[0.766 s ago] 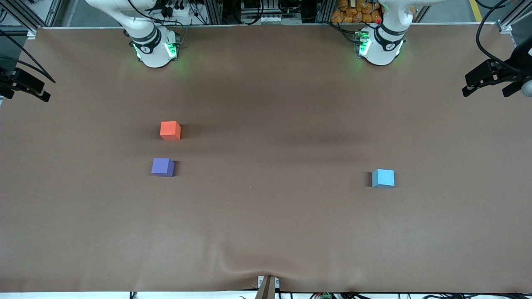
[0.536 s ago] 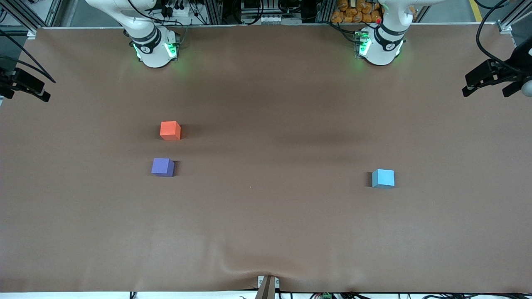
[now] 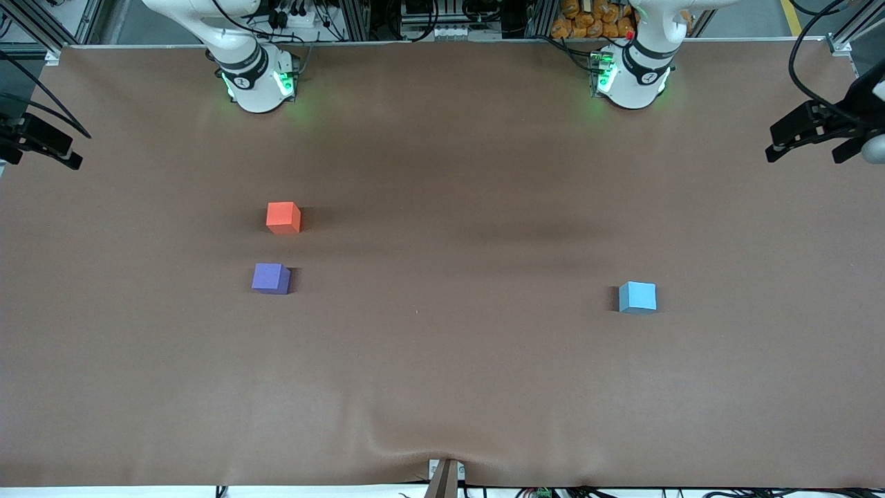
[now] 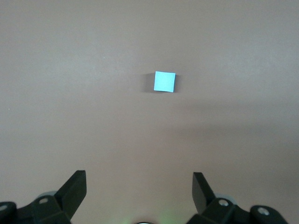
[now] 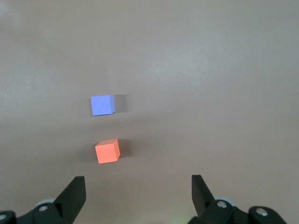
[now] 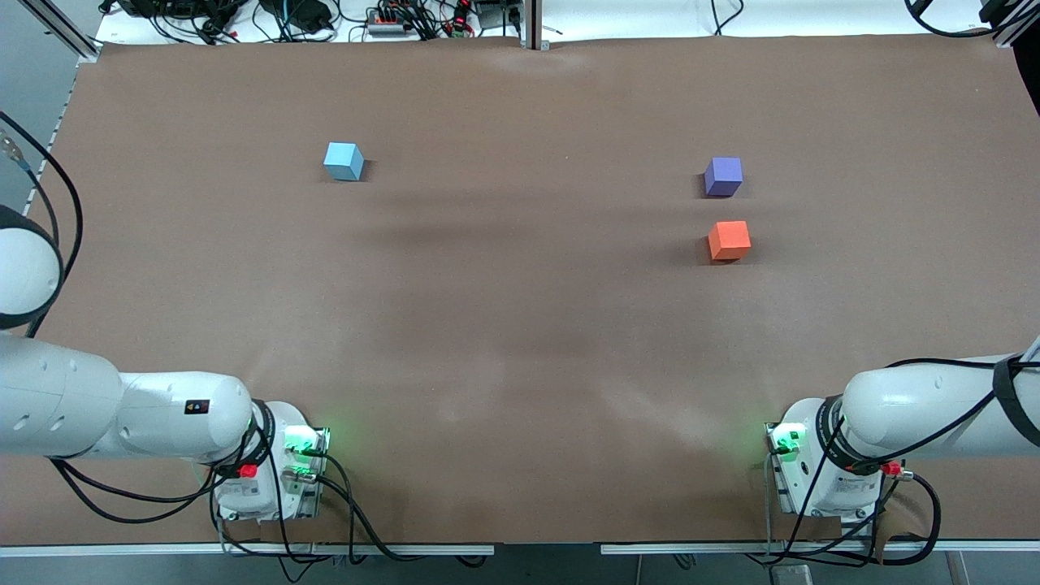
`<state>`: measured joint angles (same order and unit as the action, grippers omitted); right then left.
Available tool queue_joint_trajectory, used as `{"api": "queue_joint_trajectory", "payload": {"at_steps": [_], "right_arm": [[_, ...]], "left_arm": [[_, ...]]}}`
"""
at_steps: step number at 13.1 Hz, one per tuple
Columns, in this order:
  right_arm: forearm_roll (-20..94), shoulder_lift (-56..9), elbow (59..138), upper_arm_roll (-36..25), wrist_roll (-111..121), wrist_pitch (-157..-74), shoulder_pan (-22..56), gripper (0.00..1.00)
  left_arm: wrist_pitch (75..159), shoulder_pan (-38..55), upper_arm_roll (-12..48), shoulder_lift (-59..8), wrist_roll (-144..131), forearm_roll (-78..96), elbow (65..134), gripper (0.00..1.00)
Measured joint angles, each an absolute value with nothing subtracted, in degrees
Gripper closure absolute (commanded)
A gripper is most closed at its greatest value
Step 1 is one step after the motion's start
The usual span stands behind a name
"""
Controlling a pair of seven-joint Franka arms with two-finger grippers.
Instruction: Place blue block between orange and purple blocks
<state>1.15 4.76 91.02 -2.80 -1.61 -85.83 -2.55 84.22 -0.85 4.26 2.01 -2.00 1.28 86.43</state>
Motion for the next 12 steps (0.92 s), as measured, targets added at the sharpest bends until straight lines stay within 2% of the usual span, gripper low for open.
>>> {"api": "queue_joint_trajectory", "payload": {"at_steps": [12], "right_arm": [[1.15, 4.76, 91.02, -2.85, -1.62, -85.78, -2.68, 0.0]], "left_arm": [[84.52, -0.85, 4.95, 1.7, -2.24, 1.27, 88.11, 0.0]]}}
